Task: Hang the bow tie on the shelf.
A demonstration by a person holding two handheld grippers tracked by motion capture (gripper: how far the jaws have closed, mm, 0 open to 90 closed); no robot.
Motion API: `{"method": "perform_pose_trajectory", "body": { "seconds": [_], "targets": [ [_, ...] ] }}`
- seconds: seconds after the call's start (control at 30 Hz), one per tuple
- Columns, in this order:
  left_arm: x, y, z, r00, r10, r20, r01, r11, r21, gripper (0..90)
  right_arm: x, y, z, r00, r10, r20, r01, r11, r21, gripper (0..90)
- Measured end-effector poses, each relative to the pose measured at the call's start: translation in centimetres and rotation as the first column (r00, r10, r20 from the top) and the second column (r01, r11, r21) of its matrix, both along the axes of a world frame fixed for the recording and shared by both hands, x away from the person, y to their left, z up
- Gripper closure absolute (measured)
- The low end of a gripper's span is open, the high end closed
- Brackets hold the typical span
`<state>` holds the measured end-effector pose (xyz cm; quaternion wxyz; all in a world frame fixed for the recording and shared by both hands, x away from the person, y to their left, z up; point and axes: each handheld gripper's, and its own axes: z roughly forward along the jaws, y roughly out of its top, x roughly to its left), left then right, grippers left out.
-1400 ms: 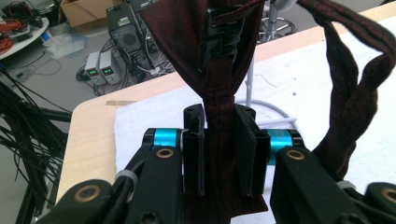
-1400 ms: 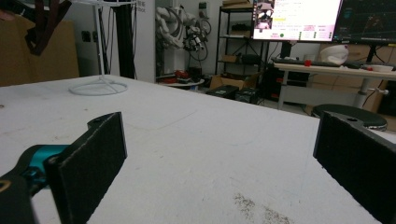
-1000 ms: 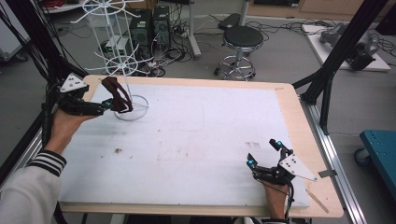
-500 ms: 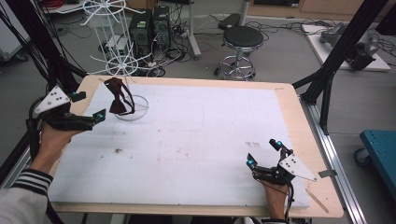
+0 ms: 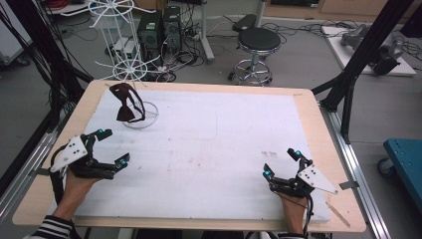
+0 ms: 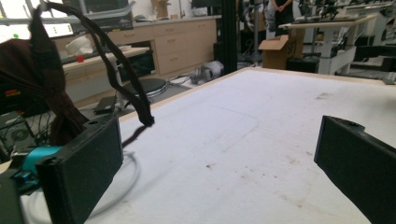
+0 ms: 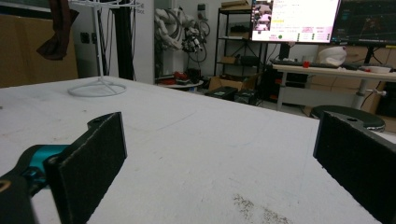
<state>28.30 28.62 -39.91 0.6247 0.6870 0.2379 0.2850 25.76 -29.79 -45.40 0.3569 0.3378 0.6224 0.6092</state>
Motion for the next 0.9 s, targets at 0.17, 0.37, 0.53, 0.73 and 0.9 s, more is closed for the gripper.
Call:
{"method": "perform_pose_trajectory", "body": {
  "seconds": [0.17, 0.37, 0.53, 0.73, 0.9],
  "targets": [
    [-0.6, -0.3, -2.2, 0.9999, 0.008, -0.008, -0.008, 0.9992, -0.038, 1.7, -0.1, 0.1, 0.0, 1.0, 0.001, -0.005, -0.001, 1.0, 0.002, 1.9],
    [-1.4, -0.5, -4.1, 0.9999, 0.012, -0.007, -0.012, 0.9979, -0.063, 1.7, 0.0, 0.0, 0.0, 1.0, 0.001, -0.001, -0.001, 1.0, 0.0, 1.9],
    [-1.6, -0.7, -5.2, 0.9999, 0.011, -0.005, -0.011, 0.9982, -0.06, 1.7, 0.0, 0.1, 0.0, 1.0, 0.002, -0.003, -0.002, 1.0, 0.001, 1.9],
    [-1.6, -0.6, -5.3, 0.9999, 0.013, -0.009, -0.014, 0.9971, -0.075, 1.7, 0.0, 0.1, 0.0, 1.0, 0.003, -0.003, -0.003, 1.0, 0.002, 1.9],
    [-1.4, -0.3, -5.4, 0.9993, 0.019, -0.031, -0.022, 0.9944, -0.103, 1.7, 0.0, 0.1, 0.0, 1.0, 0.0, -0.004, 0.0, 1.0, 0.001, 1.9]
  ]
}}
